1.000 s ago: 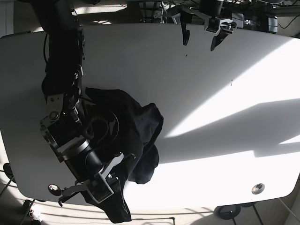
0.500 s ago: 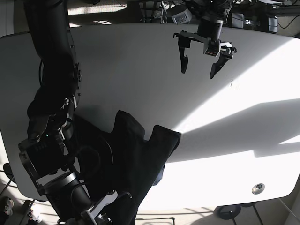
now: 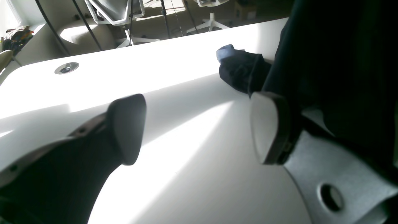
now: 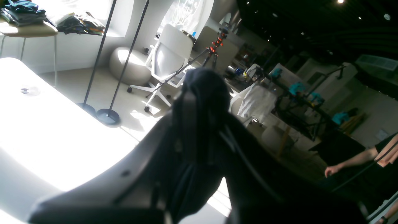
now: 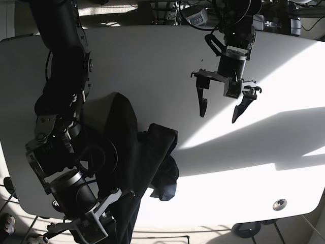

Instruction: Fold the T-shirt properly

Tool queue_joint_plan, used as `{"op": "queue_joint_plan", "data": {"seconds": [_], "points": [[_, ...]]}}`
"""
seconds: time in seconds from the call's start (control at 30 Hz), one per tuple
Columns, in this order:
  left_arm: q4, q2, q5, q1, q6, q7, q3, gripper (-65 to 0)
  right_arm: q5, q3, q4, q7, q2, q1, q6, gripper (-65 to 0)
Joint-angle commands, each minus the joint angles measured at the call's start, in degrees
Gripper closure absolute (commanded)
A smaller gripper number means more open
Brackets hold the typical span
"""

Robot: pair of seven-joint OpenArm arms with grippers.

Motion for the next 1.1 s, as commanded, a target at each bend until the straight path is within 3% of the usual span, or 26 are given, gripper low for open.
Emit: {"op": "queue_joint_plan", "data": {"seconds": [0.03,0.2,0.4,0.5,0.87,1.1], "points": [[-0.4,-0.1,-3.4,-2.3,0.1,-0.4,0.0,-48.5,0.2,0.2,0.7,1.9,0.2,2.1,-0.41,-2.2],[-4.0,-0.1,-10.6,-13.8,0.1,9.1,0.1,-48.5,0.0,0.2,0.6,1.9,0.1,2.1,-0.41,-2.2],[-15.2,1.8,-17.2,-26.6,0.1,14.7,0.2,-48.5,-0.2,0.2,0.5,1.9,0.1,2.1,-0.50,-2.2],[-22.2,1.9,-22.4,-31.5,0.1,15.1,0.8,-48.5,-0.2,0.2,0.5,1.9,0.1,2.0,-0.50,-2.2],[-47.9,3.1,-38.5,-45.2,0.1,14.9,16.0,-48.5,-0.3,0.2,0.5,1.8,0.1,1.5,-0.59,-2.2],[-55.2,6.6,-39.0,-48.3,-1.8,14.9,20.7,-47.9,-0.3,0.2,0.5,1.8,0.1,0.8,-0.59,-2.2]]}}
